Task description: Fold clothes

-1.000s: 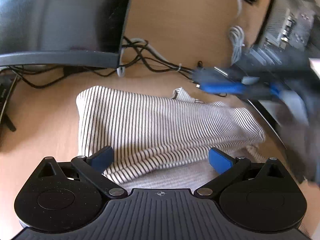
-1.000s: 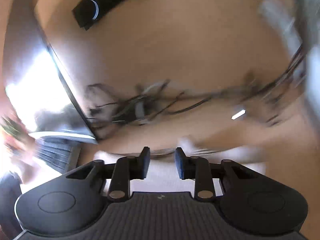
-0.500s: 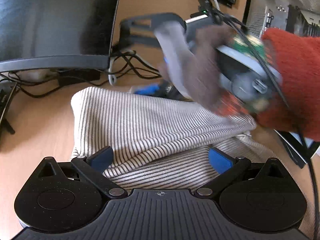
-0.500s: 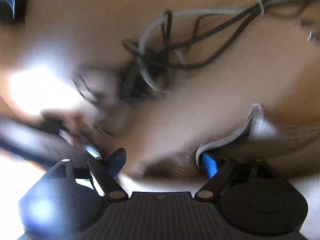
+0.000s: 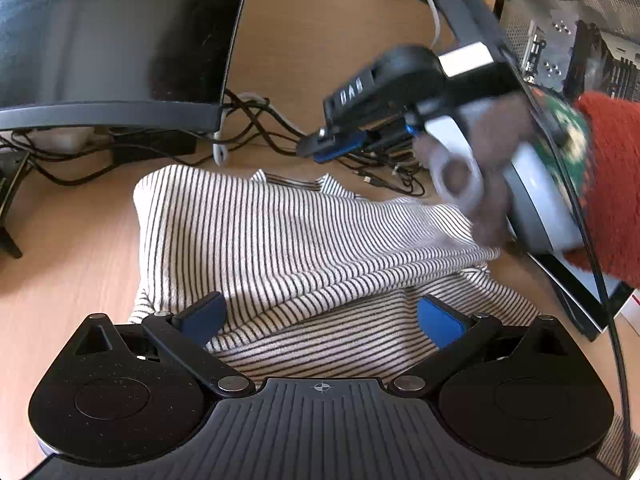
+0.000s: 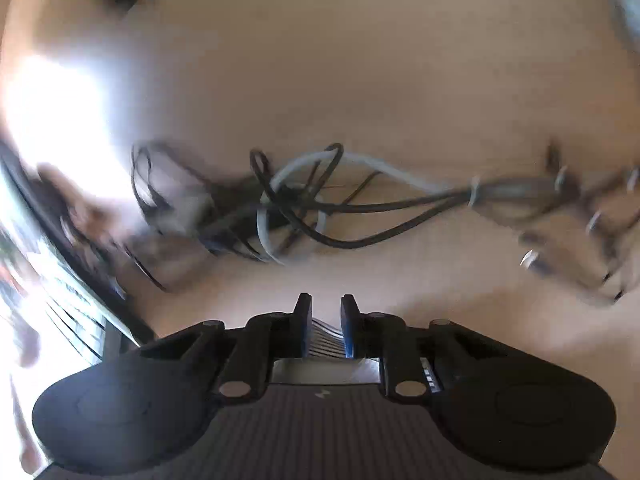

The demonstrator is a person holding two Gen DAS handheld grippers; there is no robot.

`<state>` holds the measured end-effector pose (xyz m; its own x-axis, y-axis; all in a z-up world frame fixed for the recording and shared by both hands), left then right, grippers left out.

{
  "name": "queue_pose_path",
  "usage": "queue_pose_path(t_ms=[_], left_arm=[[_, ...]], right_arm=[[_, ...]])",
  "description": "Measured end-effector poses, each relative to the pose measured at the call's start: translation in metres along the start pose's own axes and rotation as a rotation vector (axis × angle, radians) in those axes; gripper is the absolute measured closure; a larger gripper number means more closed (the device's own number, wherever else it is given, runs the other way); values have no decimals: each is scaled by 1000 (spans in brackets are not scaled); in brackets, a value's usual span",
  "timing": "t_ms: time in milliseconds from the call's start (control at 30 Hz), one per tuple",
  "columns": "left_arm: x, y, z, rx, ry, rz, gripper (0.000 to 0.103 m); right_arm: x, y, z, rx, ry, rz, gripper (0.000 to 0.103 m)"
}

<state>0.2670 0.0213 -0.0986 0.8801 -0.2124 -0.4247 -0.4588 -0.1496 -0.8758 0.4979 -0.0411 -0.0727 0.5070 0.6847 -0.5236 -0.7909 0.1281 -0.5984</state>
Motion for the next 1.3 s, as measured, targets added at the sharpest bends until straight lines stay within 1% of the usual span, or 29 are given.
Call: queue_pose_path(t_ms=[100,167,200,233,267,300,333,367,400,433,467,567,633,667,700,733,767,800,867,900,933,967,1000,1033,1067,1100,1200,1233,1300], left_arm=[[0,0,1,-7,6,-2,0],[-2,0,1,-13,10,-8,0],[-2,0,2,-18,11,-14,0],[-3,-1,2,-21,12,-19,0],[-3,-1,2,-20,10,-20,0],[-3,-1,2,-19,9,-20,0],[-3,-1,1,-15,5,-16,0],[-3,-1,1,-12,1,-14,0],[-2,-1,1,-9,-4,-13,0],[-3,-1,2,-13,-7,-14,0],[-3,-1,3,-18,-10,-14,0],[-2,-1,5,-34,-8,-10,0],[-2,-2,5,-35,-7,-8,0],[-1,-2,5,-36,-7,-7,0],[-1,-2,6,-36,-7,-6,0],[-1,-2,6,-37,-7,-6,0],[0,-3,6,-38,-6,-4,0],[0,-3,6,-39,-5,-2,0],[0,-3,8,-47,4,3,0],[0,-3,9,-57,9,4,0],[0,-3,11,-69,17,4,0],[0,-3,14,-84,27,2,0],[0,-4,16,-98,37,1,0],[1,-4,18,-114,47,-1,0],[1,-4,20,-128,55,-2,0],[0,-4,23,-140,64,-3,0],[2,-6,26,-157,99,5,0],[3,-7,25,-153,113,12,0],[9,-8,20,-103,117,35,0]], right_arm=[[6,14,3,-63,13,67,86],[10,23,5,-105,21,111,71],[12,28,6,-126,25,133,56],[13,33,7,-147,30,156,54],[15,37,8,-168,34,178,55],[19,39,7,-132,12,188,60],[24,38,4,-49,-30,187,73],[29,37,1,36,-70,190,76],[31,35,-1,106,-90,190,78],[33,32,-4,162,-95,183,84],[32,29,-8,224,-107,168,86],[20,14,-27,423,-166,92,89],[8,-6,-43,531,-209,-25,93],[0,-17,-49,558,-222,-88,93],[-10,-28,-55,564,-213,-143,92],[-21,-36,-58,538,-182,-181,91],[-31,-41,-58,476,-132,-203,91],[-41,-41,-55,383,-68,-219,90],[-58,-26,-42,179,47,-225,73],[-67,-12,-36,80,99,-225,54],[-76,3,-29,-19,150,-225,43],[-84,19,-23,-96,187,-228,42],[-89,33,-21,-131,204,-231,39],[-92,43,-21,-145,213,-234,31],[-95,53,-22,-159,223,-237,26],[-98,63,-23,-173,232,-240,25],[-108,93,-25,-214,260,-248,25],[-111,103,-25,-228,270,-250,25],[-118,121,-26,-256,286,-264,25]])
Point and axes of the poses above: each gripper's, at about its wrist camera, not at the fingertips, and x roughly the way its jaws point, z to its left, y to its underside, the point moved 5 cm from there along x, roughly the way its jaws point, and after that the axes turned 7 degrees about -z, right-handed, at the moved point
